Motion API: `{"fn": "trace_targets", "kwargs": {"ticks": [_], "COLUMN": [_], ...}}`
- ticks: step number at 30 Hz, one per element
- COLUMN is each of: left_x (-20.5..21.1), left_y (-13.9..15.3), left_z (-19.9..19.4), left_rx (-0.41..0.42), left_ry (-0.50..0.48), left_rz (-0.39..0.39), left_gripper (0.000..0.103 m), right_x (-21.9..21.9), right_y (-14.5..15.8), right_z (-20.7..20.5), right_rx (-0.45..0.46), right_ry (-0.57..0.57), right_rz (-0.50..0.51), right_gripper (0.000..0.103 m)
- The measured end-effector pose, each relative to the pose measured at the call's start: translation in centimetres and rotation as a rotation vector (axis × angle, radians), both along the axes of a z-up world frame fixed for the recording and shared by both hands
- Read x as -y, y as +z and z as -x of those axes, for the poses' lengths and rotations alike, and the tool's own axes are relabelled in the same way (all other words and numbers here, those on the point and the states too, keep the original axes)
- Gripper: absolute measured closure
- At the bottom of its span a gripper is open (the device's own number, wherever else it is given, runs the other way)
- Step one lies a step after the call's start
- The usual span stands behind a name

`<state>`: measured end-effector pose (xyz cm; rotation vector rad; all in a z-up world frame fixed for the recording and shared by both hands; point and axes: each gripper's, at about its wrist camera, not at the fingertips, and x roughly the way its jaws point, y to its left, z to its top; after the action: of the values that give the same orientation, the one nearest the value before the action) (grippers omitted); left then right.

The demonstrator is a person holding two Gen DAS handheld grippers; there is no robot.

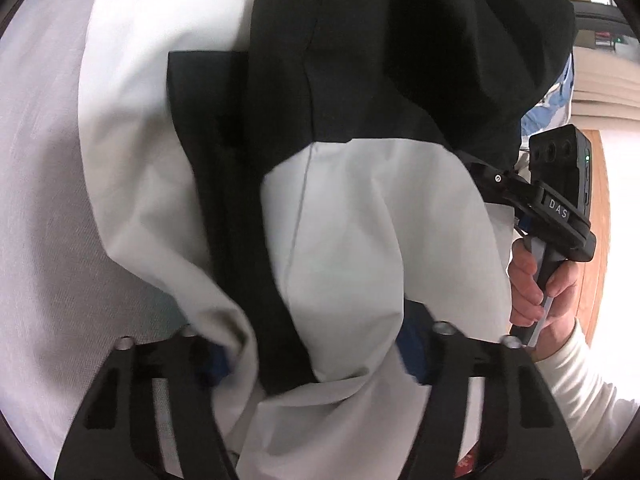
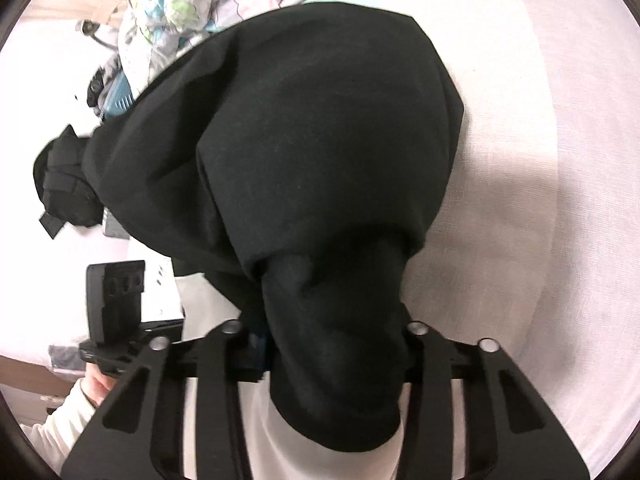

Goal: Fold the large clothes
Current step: 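Lift the folded jacket with both tools and carry it toward the suitcase end of the bed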

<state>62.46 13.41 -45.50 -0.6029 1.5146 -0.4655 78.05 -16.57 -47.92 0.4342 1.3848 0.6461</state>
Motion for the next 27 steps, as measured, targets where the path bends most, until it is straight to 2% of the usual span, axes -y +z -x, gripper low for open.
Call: {"fn": "trace_targets", "kwargs": {"ticks": [4, 6, 9, 11, 17, 20, 27], "left_x": [-0.8, -1.1, -0.2, -1.1, -1.4, 0.0, -0.3], "left_y": [1.1, 2.3, 3.6, 3.7, 3.7, 4.4, 7.0], "left_z": [0.0, 0.1, 0.0, -2.1, -2.5, -2.5, -2.2], "left_rx": [0.027, 0.054, 0.083, 0.089, 0.113, 0.133, 0.210], "left_ry": [-0.030, -0.042, -0.060, -0.046, -0.043, -0.044, -0.040], "left_rz": [-0.016, -0.004, -0.006, 0.000, 0.004, 0.006, 0.005], "left_gripper": [0.059, 0.069, 0.074, 0.075, 0.077, 0.078, 0.078], "right_x": [0.8, 1.0, 1.7, 1.6, 1.8, 1.1, 0.5], "right_y": [0.6, 1.4, 2.0, 2.8, 4.5, 5.8, 9.5], "right_z": [0.7, 1.1, 1.3, 1.3, 1.6, 1.5, 1.6], "right_rx": [0.026, 0.052, 0.071, 0.093, 0.133, 0.155, 0.220], "right_ry": [-0.014, -0.010, -0.013, -0.010, 0.004, 0.008, 0.034], "right_rz": [-0.029, -0.031, -0.048, -0.050, -0.058, -0.063, -0.071], "right_gripper": [0.076, 0.078, 0.079, 0.079, 0.080, 0.080, 0.081]}}
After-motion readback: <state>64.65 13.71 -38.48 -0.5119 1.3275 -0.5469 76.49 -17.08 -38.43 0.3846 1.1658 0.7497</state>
